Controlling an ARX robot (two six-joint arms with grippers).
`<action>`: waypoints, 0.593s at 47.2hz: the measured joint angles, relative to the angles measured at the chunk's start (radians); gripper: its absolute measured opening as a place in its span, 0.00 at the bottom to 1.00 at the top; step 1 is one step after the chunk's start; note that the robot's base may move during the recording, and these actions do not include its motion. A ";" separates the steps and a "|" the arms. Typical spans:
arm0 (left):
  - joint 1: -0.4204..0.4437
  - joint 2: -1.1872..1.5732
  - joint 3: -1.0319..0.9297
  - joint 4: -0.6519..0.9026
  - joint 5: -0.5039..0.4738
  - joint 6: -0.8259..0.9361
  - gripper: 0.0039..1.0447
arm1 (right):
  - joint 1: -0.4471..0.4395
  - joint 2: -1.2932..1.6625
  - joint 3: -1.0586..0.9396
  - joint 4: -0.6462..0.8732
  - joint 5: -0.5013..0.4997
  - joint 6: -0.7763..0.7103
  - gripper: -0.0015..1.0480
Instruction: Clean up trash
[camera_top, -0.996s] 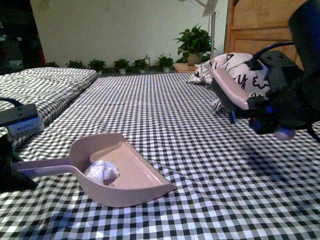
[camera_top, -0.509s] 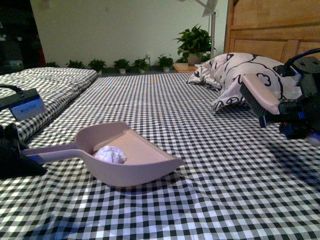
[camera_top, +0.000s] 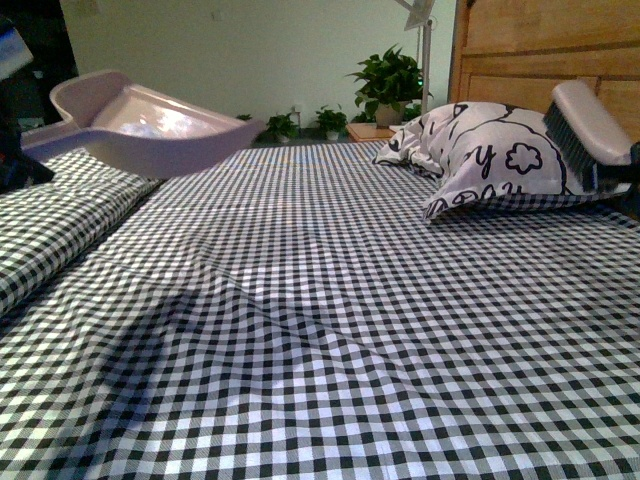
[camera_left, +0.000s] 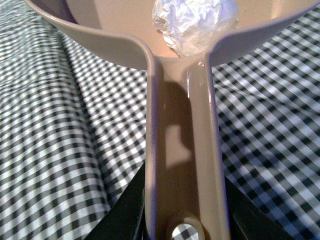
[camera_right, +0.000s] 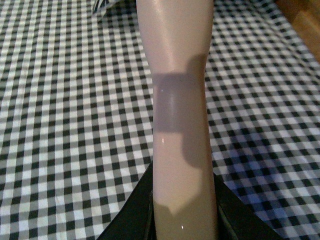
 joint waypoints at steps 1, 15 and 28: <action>0.000 -0.013 -0.007 0.013 -0.029 -0.034 0.25 | -0.004 -0.010 0.000 0.002 -0.001 0.004 0.19; -0.003 -0.206 -0.123 0.017 -0.123 -0.298 0.25 | -0.031 -0.173 -0.031 0.067 -0.082 0.006 0.19; -0.038 -0.493 -0.230 -0.059 -0.134 -0.341 0.25 | -0.080 -0.375 -0.085 0.093 -0.143 0.011 0.19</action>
